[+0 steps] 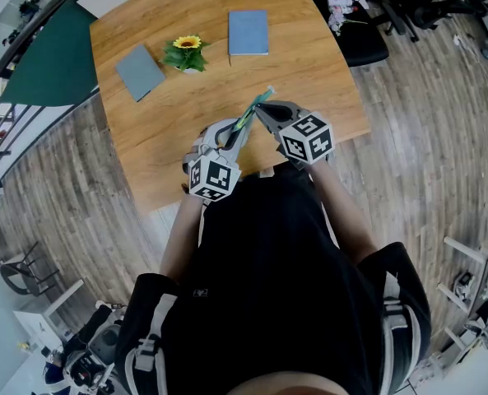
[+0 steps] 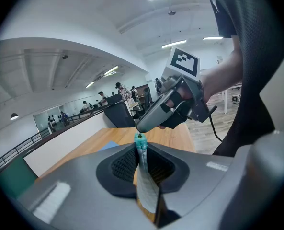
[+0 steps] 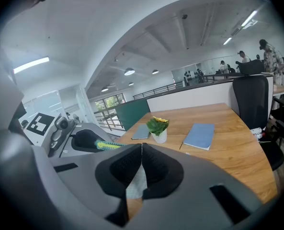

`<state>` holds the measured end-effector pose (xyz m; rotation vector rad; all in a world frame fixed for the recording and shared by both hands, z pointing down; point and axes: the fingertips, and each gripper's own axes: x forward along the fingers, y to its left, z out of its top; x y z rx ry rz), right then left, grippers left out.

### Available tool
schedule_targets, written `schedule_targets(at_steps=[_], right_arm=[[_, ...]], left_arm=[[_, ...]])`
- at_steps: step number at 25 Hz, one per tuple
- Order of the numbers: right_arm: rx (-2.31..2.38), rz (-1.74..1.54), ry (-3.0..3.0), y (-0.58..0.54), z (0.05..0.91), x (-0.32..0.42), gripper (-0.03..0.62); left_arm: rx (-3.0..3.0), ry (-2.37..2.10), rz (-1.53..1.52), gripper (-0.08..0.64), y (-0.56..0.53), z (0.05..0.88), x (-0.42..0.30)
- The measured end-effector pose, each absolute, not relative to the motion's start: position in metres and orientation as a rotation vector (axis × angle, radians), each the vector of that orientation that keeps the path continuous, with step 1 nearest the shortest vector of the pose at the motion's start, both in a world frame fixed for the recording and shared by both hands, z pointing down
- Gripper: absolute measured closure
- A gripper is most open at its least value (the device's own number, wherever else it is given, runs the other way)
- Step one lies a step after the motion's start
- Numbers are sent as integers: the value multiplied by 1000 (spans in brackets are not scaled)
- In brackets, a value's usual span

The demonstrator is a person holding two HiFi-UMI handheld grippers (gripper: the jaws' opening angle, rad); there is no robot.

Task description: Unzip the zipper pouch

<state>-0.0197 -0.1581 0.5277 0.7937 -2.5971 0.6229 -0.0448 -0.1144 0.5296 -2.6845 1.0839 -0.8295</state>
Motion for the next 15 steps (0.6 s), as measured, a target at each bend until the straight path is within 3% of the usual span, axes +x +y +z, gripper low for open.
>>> schedule_targets(at_steps=[15], right_arm=[[830,628,-2589,-164,531,-13,586]], left_arm=[[-2676,1070,-834,524,-113,528,-43]])
